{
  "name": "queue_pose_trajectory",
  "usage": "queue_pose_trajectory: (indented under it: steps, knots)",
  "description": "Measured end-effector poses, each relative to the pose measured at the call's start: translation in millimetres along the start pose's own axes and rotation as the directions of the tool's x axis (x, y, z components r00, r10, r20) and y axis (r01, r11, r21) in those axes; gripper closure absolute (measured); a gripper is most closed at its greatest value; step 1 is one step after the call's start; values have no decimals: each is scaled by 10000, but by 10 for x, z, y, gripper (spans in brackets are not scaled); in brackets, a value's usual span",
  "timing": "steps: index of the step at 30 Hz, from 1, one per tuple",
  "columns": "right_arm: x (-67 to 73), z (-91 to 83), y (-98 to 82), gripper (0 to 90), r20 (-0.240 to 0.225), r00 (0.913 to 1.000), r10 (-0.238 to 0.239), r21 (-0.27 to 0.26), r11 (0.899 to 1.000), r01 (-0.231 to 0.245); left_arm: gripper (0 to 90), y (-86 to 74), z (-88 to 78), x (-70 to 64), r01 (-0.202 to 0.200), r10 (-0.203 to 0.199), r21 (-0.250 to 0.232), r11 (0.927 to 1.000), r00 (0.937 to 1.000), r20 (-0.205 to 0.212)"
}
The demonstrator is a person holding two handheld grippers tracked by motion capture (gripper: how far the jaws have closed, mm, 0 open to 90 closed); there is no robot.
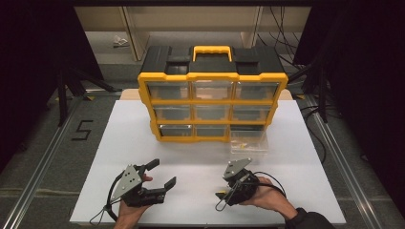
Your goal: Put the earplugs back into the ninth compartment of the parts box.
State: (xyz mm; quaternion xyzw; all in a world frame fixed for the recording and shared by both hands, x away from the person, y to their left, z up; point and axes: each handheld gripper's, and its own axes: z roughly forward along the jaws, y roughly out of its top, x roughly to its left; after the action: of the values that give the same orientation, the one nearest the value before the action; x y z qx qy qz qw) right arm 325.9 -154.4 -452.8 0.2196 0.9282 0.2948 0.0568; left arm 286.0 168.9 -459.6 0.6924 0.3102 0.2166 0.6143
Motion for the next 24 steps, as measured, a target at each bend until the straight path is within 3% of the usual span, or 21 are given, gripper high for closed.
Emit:
queue_pose_trajectory:
  steps: [9,22,24]
  knots:
    - [14,116,-20,506,-112,9996,-277,554,9981,283,165,-2,4,2,15,-14,39,10000,10000,-36]
    - [-19,208,-54,635,-166,9982,-574,642,9962,583,165,-1,5,0,3,-3,30,10000,10000,-28]
    - [-30,207,-61,694,-124,9977,-660,604,9960,666,165,-2,7,1,7,-7,29,10000,10000,-31]
